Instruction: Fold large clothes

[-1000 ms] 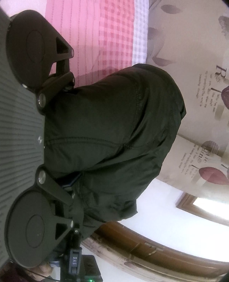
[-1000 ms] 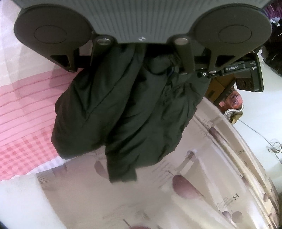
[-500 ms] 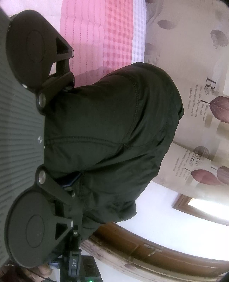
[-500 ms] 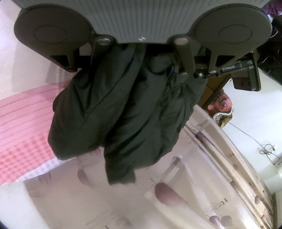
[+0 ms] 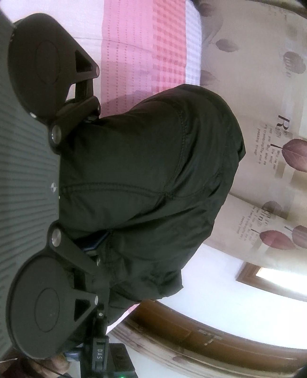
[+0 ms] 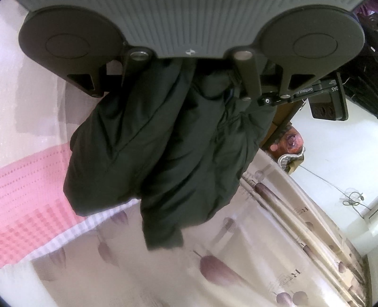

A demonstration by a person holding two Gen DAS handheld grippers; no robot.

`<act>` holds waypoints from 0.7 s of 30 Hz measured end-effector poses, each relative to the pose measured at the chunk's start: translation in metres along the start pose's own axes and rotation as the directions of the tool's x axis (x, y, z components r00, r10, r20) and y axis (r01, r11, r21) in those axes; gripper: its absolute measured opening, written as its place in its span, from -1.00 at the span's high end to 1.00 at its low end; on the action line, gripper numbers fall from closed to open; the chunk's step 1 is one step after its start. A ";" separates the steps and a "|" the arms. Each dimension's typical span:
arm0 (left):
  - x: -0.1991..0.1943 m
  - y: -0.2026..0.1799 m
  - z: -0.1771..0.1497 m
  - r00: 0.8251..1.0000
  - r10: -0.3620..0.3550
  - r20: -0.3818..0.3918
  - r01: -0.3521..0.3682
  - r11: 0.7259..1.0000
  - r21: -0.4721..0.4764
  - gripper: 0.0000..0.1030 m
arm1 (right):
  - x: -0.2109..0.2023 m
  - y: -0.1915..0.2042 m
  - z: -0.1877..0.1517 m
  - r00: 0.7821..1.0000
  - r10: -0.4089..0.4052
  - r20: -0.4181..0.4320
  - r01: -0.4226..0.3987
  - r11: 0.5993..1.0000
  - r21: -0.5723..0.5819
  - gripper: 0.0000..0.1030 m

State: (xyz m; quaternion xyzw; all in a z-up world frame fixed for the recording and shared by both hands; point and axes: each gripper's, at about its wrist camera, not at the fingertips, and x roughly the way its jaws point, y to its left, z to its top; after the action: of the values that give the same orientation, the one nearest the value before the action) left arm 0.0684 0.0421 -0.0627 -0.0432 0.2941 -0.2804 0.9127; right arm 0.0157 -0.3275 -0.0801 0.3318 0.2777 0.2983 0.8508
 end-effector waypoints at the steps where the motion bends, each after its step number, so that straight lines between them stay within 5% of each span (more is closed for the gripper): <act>1: 0.001 0.002 -0.001 1.000 0.002 -0.001 -0.002 1.000 -0.001 -0.54 | 0.001 -0.001 -0.001 1.000 -0.002 -0.001 0.002 1.000 0.003 -0.03; 8: 0.009 0.019 -0.017 0.999 0.032 0.007 -0.031 0.998 -0.057 -0.76 | 0.010 -0.023 -0.008 0.999 -0.039 -0.015 0.039 0.999 0.025 -0.07; 11: 0.009 0.021 -0.024 0.997 0.066 0.030 -0.064 0.996 -0.063 -0.99 | 0.012 -0.030 -0.014 0.998 -0.058 -0.011 0.058 0.998 0.025 -0.33; 14: 0.003 0.015 -0.031 0.990 0.113 0.079 -0.111 0.993 -0.035 -1.00 | 0.014 -0.027 -0.019 0.996 -0.091 -0.001 0.091 0.996 -0.014 -0.51; 21: -0.021 -0.013 -0.038 0.936 0.299 0.187 -0.306 0.952 0.011 -1.00 | -0.012 0.023 -0.031 0.961 -0.241 0.138 0.264 0.948 -0.179 -0.64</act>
State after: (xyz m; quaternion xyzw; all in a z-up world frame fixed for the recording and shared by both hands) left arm 0.0268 0.0460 -0.0803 -0.0047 0.2064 -0.1376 0.9687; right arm -0.0205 -0.3093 -0.0795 0.2249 0.2380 0.1930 0.9250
